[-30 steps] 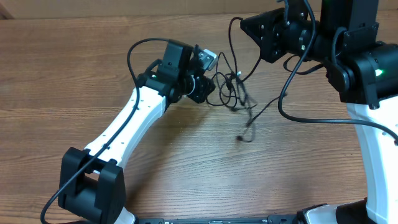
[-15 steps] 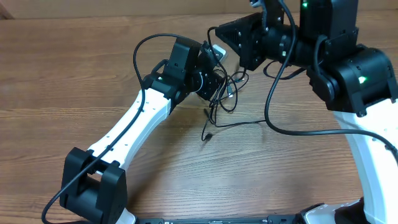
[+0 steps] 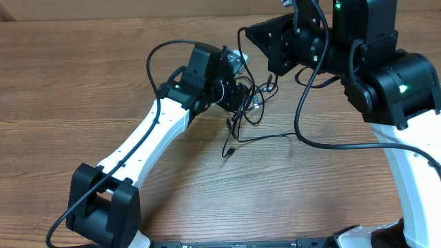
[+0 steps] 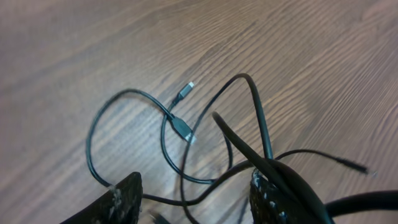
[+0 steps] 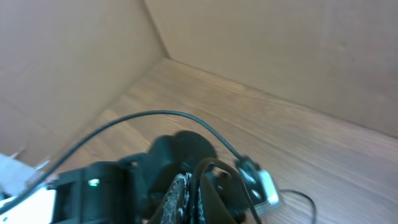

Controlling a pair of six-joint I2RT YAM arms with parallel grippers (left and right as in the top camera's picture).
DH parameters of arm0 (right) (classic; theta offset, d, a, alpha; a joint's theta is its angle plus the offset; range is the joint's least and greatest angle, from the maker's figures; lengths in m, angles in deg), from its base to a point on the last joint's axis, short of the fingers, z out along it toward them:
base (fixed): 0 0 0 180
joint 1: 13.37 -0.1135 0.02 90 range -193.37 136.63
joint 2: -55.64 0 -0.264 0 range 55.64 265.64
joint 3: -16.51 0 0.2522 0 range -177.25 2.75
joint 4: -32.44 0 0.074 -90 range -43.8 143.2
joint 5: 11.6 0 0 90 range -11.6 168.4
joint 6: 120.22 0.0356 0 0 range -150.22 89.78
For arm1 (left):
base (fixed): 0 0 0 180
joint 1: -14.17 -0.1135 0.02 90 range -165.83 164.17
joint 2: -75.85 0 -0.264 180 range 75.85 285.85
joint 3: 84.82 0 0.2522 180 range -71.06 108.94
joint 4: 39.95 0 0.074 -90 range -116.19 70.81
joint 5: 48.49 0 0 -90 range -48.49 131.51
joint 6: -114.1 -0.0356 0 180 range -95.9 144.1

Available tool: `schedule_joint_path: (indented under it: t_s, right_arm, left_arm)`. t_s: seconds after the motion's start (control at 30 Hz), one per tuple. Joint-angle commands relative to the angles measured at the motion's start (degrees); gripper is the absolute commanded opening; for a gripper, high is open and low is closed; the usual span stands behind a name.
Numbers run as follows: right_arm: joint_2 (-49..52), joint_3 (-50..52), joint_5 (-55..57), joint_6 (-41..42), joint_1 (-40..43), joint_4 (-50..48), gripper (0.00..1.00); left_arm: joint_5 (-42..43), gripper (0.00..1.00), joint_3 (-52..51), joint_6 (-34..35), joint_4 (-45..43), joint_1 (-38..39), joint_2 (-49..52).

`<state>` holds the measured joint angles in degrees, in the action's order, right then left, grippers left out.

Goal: Untangle cables

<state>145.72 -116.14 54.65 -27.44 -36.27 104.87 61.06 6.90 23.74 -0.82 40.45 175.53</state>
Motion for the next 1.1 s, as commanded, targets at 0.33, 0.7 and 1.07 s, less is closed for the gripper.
schedule_joint_path:
  t_s: [0.33, 0.7, 1.07]
  right_arm:
    - [-0.94, -1.84, 14.1, -3.5, 0.15, 2.29, 0.04]
    - [0.07, -1.81, 13.22, -3.02, 0.13, 1.46, 0.04]
    - [0.07, -1.81, 14.6, -3.23, 0.13, 0.55, 0.04]
  left_arm:
    - [13.4, 0.55, 4.02, 11.45, 9.99, -10.38, -1.99]
    - [17.4, 0.64, 4.35, 10.91, 10.62, -9.99, -9.73]
    - [6.12, 0.64, 4.31, 14.16, 24.59, -8.48, -12.79]
